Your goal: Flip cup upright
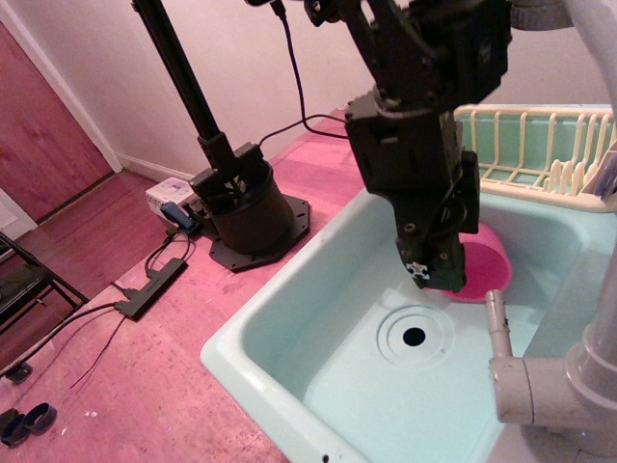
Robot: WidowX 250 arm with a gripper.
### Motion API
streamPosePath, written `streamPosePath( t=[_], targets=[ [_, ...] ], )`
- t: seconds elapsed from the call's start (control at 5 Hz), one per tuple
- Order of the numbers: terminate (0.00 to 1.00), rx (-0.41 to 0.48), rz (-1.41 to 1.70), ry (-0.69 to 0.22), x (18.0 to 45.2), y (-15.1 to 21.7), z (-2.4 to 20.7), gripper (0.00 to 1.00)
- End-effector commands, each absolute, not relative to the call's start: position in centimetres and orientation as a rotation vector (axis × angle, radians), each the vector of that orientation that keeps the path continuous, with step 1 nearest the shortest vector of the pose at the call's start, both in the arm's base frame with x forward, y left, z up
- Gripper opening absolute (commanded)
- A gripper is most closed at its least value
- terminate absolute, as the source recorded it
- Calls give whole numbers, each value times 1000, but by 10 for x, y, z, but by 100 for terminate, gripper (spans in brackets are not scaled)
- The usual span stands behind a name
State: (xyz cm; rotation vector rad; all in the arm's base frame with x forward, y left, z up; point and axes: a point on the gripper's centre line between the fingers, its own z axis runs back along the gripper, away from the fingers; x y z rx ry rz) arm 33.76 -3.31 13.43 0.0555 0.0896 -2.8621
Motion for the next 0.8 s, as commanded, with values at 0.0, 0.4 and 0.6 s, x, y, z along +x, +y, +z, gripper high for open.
streamPosePath(
  t=[0.0, 0.4, 0.6],
  targets=[
    [0, 121, -2819, 101, 328, -27, 135, 100],
    [0, 244, -2643, 190, 318, -2, 126, 100],
    [0, 289, -2595, 185, 322, 3, 116, 100]
  ],
)
